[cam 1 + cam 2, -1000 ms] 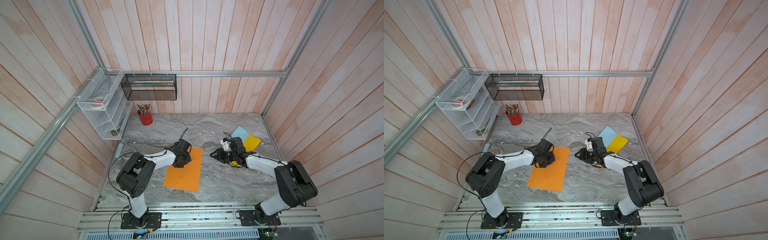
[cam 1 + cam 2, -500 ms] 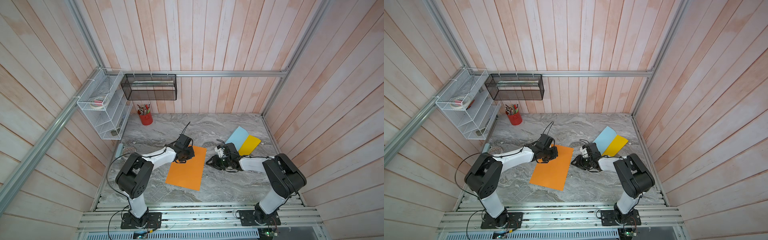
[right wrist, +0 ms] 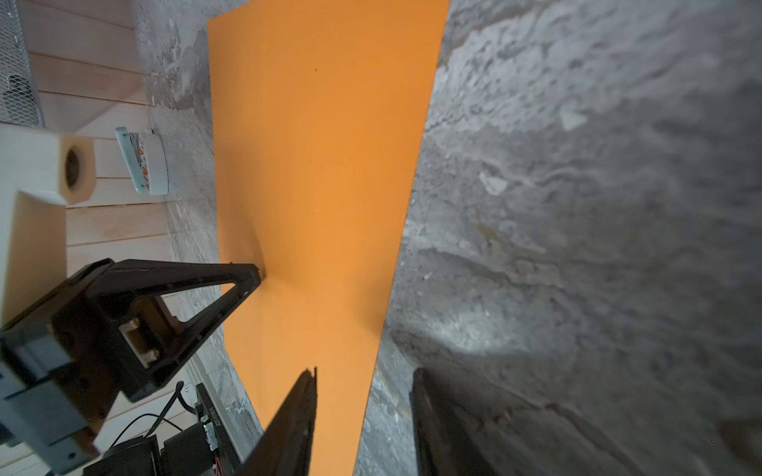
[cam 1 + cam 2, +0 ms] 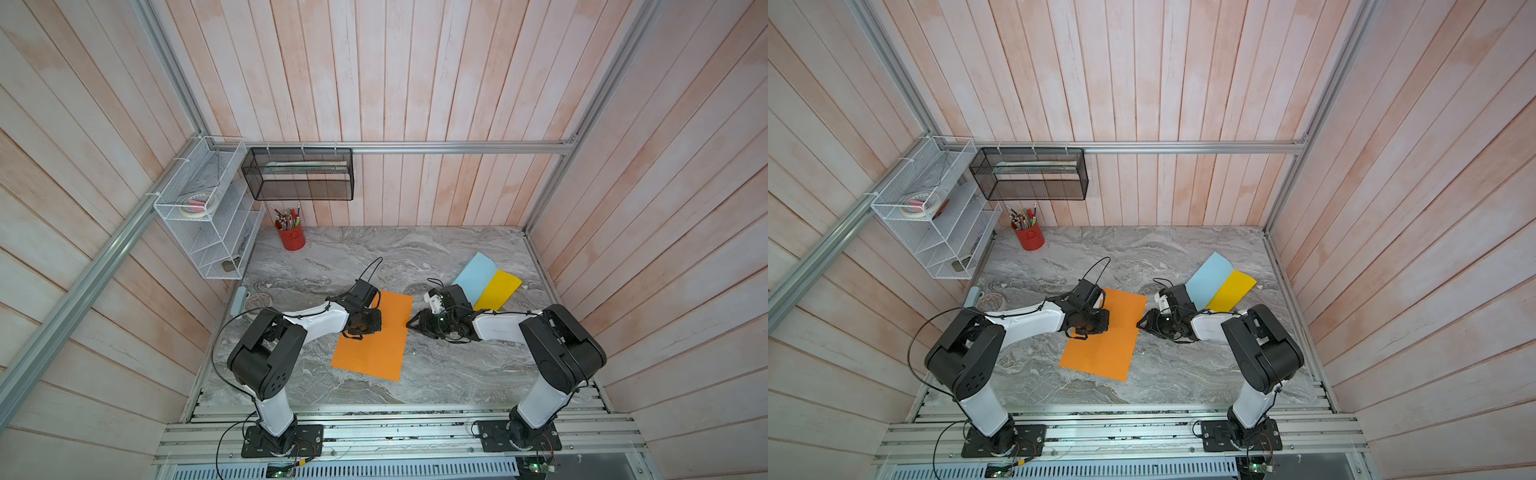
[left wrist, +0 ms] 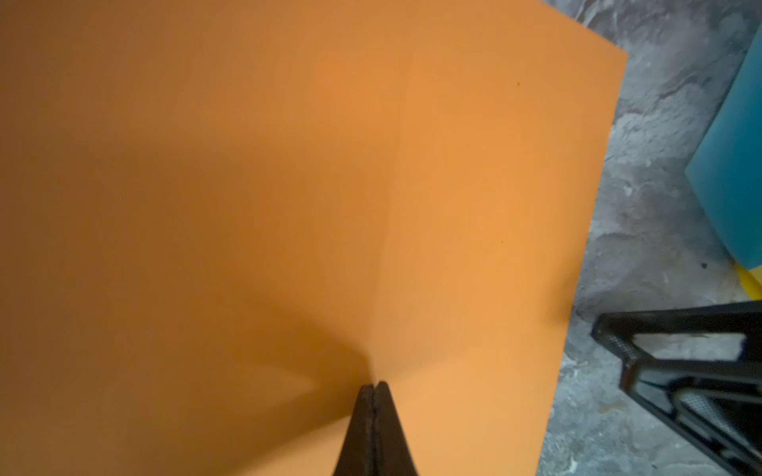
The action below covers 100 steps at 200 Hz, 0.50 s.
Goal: Fold the rectangular paper in half along the long edge
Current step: Move the paper to the center of the board.
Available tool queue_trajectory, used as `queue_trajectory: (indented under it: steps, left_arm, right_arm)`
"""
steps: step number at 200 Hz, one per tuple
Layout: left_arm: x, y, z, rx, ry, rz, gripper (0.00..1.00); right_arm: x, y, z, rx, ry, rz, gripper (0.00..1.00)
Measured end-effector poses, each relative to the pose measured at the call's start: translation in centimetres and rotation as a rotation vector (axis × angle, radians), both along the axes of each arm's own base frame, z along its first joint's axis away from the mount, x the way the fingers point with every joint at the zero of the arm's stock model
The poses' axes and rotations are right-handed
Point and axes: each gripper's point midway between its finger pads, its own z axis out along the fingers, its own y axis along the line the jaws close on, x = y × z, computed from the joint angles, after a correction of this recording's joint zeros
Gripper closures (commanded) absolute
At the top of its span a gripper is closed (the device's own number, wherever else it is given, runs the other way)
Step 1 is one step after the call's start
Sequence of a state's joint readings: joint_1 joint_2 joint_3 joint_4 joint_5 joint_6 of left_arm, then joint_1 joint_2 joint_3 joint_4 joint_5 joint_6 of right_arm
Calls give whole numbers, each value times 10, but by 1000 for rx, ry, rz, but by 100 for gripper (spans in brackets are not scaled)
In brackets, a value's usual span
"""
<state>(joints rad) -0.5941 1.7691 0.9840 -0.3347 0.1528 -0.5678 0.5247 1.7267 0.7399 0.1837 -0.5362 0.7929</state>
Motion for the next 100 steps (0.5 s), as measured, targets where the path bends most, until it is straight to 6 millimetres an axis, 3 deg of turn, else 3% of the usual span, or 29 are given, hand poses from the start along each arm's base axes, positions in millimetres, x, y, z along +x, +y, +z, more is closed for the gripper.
queue_trajectory:
  steps: [100]
  left_arm:
    - [3,-15,-2,-84,-29,-17,100]
  right_arm:
    - [16,19,0,6,2,-17,57]
